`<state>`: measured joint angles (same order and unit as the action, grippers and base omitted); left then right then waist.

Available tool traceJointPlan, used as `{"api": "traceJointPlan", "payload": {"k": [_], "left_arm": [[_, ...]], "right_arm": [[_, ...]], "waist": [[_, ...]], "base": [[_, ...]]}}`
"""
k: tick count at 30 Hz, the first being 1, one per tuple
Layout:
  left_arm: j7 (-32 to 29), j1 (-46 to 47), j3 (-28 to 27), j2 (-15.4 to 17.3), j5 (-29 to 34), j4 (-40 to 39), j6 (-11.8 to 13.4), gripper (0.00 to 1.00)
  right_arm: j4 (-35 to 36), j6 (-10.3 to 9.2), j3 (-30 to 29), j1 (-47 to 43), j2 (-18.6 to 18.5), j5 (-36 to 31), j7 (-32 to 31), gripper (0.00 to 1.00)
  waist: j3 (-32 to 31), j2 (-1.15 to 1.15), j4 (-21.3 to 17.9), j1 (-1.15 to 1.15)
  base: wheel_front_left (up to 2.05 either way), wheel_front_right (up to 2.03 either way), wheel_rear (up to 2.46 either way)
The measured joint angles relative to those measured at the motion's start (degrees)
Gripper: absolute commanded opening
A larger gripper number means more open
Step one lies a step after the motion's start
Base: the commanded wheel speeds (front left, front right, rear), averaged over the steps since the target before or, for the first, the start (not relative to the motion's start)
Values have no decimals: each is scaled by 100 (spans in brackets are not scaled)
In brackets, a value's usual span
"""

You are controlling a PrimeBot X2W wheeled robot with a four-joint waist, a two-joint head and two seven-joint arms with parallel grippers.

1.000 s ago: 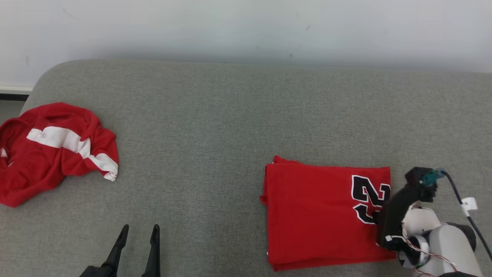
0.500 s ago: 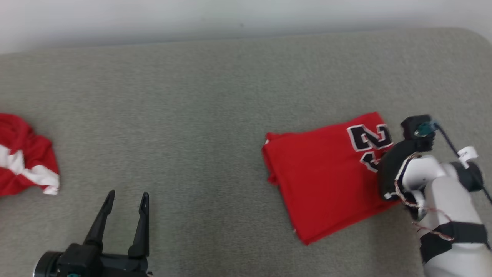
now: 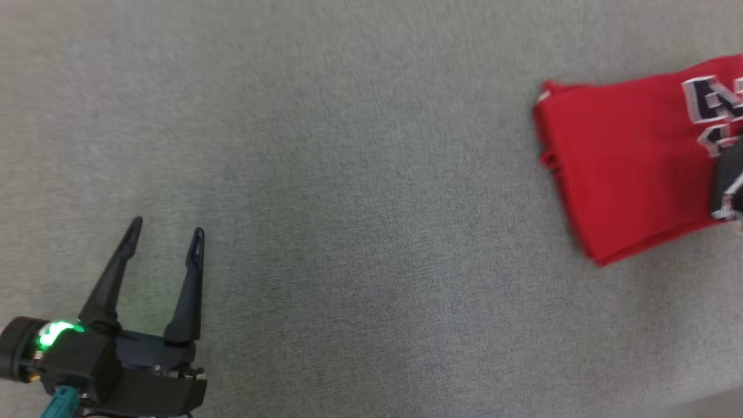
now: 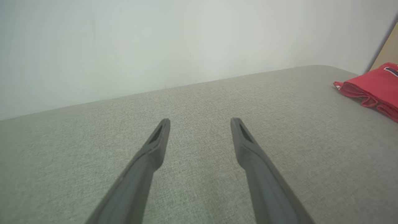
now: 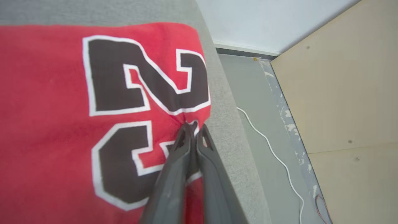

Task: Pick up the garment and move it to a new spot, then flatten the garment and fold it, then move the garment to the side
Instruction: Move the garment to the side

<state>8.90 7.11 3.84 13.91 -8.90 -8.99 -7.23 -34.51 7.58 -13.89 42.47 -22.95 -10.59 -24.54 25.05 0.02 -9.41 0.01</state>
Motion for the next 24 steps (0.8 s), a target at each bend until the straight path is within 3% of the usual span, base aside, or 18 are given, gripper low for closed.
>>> {"api": "traceJointPlan", "payload": {"k": [6, 13, 14, 15, 16, 24], "left_arm": [[-198, -10, -70, 102, -1, -422, 70, 100], [-274, -124, -111, 157, -24, -566, 120, 100], [-292, -126, -108, 165, -24, -573, 120, 100], [-292, -130, -104, 167, -24, -579, 121, 100], [-294, -137, -102, 171, -25, -580, 126, 100], [-178, -125, 13, 97, -88, -338, 149, 100]], "right_arm": [[-240, -1, -368, 330, -505, -428, 678, 0], [-456, 0, -688, 485, -495, -746, 1276, 0], [-466, 0, -701, 485, -489, -803, 1377, 33], [-497, 0, -715, 498, -479, -843, 1450, 75], [-505, 0, -758, 505, -456, -866, 1578, 100], [-594, 0, -1136, 272, 1, -838, 2267, 100]], "waist": [[446, 0, -98, 0], [674, 0, -87, 0], [679, 0, -82, -1], [680, 0, -80, -1], [677, -1, -78, -1], [438, -1, -1, -1]], "base": [[0, 0, 0], [0, 0, 0], [0, 0, 0], [0, 0, 0], [0, 0, 0], [0, 0, 0]]}}
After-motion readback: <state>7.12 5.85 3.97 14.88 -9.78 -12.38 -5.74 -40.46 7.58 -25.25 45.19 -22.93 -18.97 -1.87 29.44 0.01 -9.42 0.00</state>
